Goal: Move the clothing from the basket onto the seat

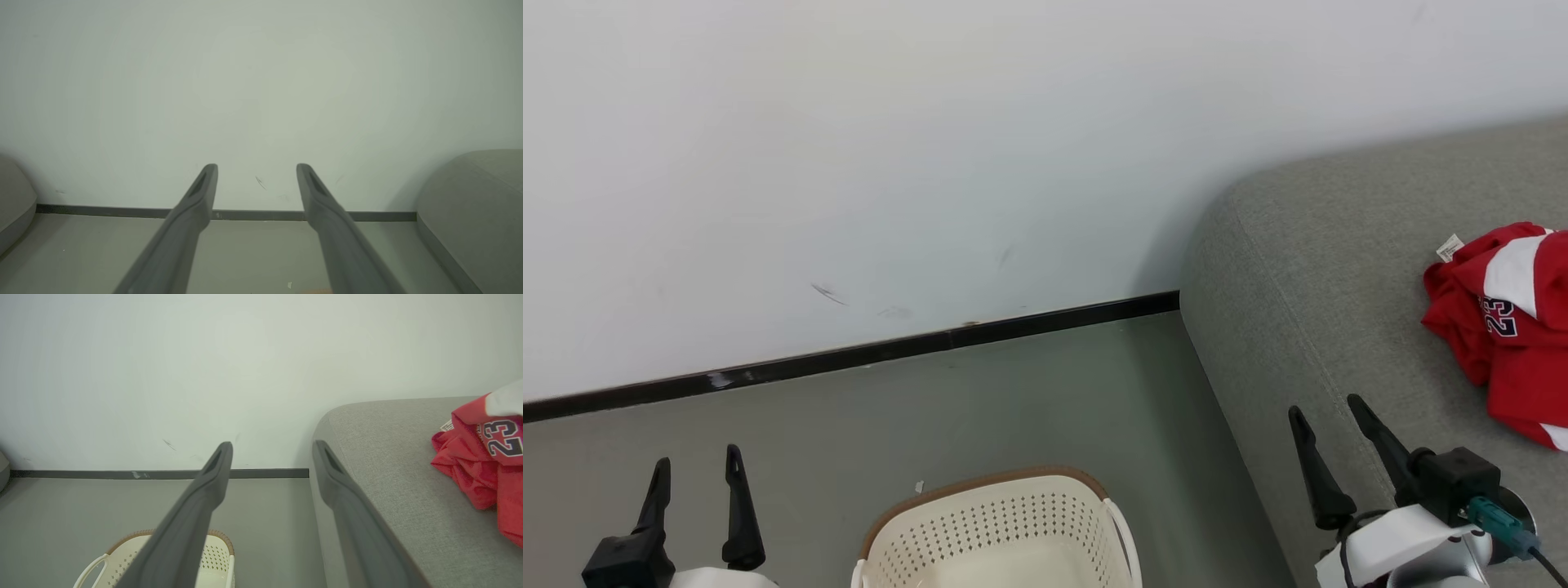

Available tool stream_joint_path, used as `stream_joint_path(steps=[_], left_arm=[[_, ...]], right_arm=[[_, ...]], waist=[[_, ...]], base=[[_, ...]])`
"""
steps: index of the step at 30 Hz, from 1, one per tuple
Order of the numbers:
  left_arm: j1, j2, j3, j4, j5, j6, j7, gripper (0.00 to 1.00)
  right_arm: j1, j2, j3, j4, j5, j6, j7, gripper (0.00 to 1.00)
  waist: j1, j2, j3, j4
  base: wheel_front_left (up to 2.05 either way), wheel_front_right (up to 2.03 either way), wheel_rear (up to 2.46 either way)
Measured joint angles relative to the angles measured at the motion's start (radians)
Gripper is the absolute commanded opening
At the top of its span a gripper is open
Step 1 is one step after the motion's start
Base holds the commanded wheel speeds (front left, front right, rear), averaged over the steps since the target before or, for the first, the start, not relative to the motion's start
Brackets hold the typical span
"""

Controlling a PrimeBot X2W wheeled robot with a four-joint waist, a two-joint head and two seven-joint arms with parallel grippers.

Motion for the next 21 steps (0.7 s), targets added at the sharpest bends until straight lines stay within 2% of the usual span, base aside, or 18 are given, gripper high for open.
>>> stream_joint_path(steps=[8, 21], left_arm=[[0.007, -0.013, 0.008, -0.015, 0.009, 0.000, 0.000, 1.00], [0.007, -0.001, -0.012, 0.012, 0.053, -0.022, 0.000, 1.00]], right_arm=[[0.021, 0.005, 0.006, -0.012, 0.000, 0.000, 0.000, 1.00], [0.045, 0.011, -0.021, -0.038, 0.000, 0.000, 0.000, 1.00]], waist=[[0.0000, 0.0000, -0.013, 0.034], [0.0000, -0.0001, -0.021, 0.085]], base=[[0.00, 0.00, 0.00], [0.00, 0.00, 0.00]])
